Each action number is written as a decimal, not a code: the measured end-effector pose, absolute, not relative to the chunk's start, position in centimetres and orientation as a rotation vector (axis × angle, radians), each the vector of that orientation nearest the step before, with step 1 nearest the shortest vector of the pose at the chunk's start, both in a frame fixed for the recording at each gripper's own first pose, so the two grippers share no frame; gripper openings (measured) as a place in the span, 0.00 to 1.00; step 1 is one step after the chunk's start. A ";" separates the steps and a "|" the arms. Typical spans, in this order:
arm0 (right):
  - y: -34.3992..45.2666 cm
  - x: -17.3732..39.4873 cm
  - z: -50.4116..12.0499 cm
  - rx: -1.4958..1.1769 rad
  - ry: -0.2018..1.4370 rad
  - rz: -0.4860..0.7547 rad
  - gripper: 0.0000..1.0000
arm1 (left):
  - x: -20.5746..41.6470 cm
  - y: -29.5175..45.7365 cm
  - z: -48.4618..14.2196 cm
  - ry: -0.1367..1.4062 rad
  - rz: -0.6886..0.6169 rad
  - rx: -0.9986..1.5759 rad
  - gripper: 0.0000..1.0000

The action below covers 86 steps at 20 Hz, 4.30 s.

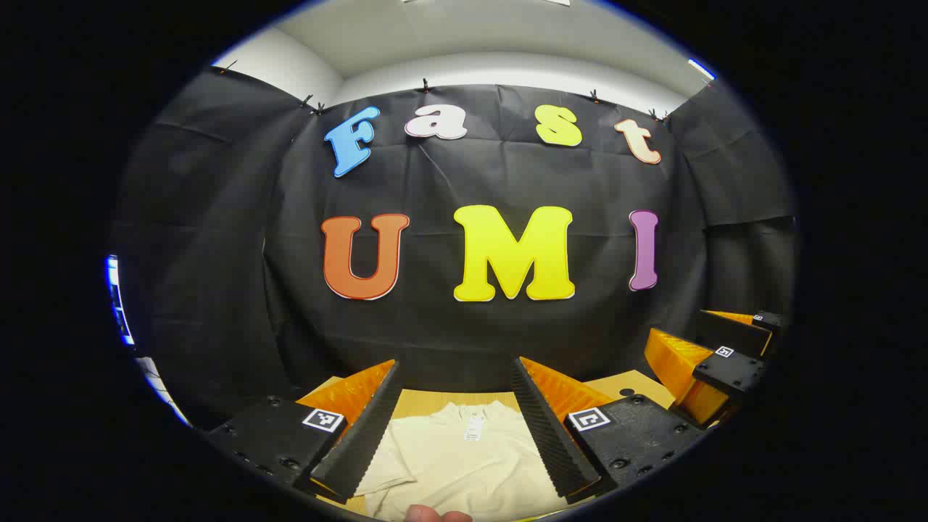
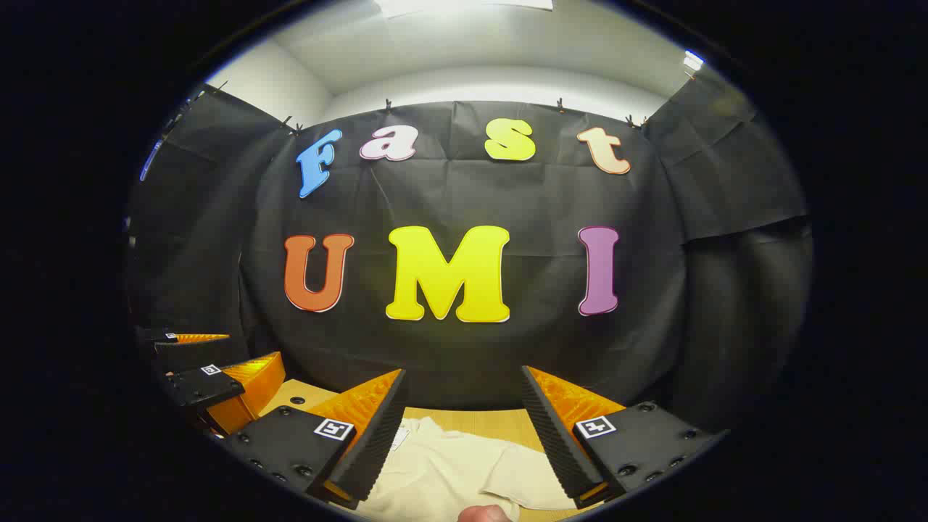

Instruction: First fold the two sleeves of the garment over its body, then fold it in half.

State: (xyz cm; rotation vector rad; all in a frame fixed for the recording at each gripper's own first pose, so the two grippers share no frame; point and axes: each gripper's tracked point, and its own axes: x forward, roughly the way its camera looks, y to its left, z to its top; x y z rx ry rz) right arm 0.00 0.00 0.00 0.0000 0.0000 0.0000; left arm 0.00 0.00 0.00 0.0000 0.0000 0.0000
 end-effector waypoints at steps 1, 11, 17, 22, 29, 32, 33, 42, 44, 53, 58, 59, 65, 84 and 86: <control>0.1 0.0 0.0 -0.002 0.002 0.003 0.95 | -0.1 0.1 0.1 -0.001 -0.001 0.001 0.96; 0.5 0.3 0.4 0.003 -0.002 0.013 0.95 | 0.4 0.0 0.2 -0.008 -0.012 0.004 1.00; -0.1 0.6 0.3 0.003 0.001 0.013 0.95 | 0.7 -0.3 0.1 -0.003 -0.018 -0.002 0.96; -1.0 0.7 -0.4 0.014 0.021 0.015 0.95 | 1.0 -0.5 -0.4 0.014 -0.023 -0.005 0.96; -5.7 0.5 -3.2 -0.013 0.080 -0.017 0.95 | 0.6 -2.6 -2.8 0.065 -0.069 0.015 0.96; -8.9 -0.2 -6.3 -0.026 0.161 -0.030 0.95 | 0.4 -4.5 -4.5 0.109 -0.115 0.010 0.96; -10.6 -0.5 -7.2 -0.038 0.187 -0.045 0.95 | 0.4 -5.3 -4.9 0.119 -0.135 0.007 0.96; -25.6 -5.7 -17.2 -0.047 0.473 -0.162 0.95 | 1.1 -9.0 -6.4 0.157 -0.201 0.033 0.96; -28.6 -7.5 -21.0 -0.024 0.580 -0.188 0.95 | 1.0 -9.4 -6.7 0.168 -0.202 0.050 0.96; -36.6 -11.8 -34.2 -0.054 0.883 -0.193 0.95 | 1.0 -10.0 -7.5 0.190 -0.196 0.112 0.96; -37.7 -12.1 -36.7 -0.041 0.932 -0.182 0.95 | 0.6 -10.4 -8.1 0.218 -0.189 0.121 0.96; -37.7 -12.5 -37.0 -0.034 0.952 -0.178 0.95 | 0.6 -10.6 -8.1 0.218 -0.190 0.123 0.96; -36.6 -12.8 -37.5 0.039 0.964 -0.165 0.95 | 0.7 -10.9 -8.2 0.223 -0.194 0.120 0.96; -31.9 -4.9 -23.9 0.152 0.805 -0.165 0.08 | 0.4 -1.8 -8.5 0.199 -0.041 0.078 0.98; -29.4 -2.2 -20.2 0.139 0.747 -0.123 0.08 | 0.1 0.0 -8.8 0.201 -0.008 0.067 0.98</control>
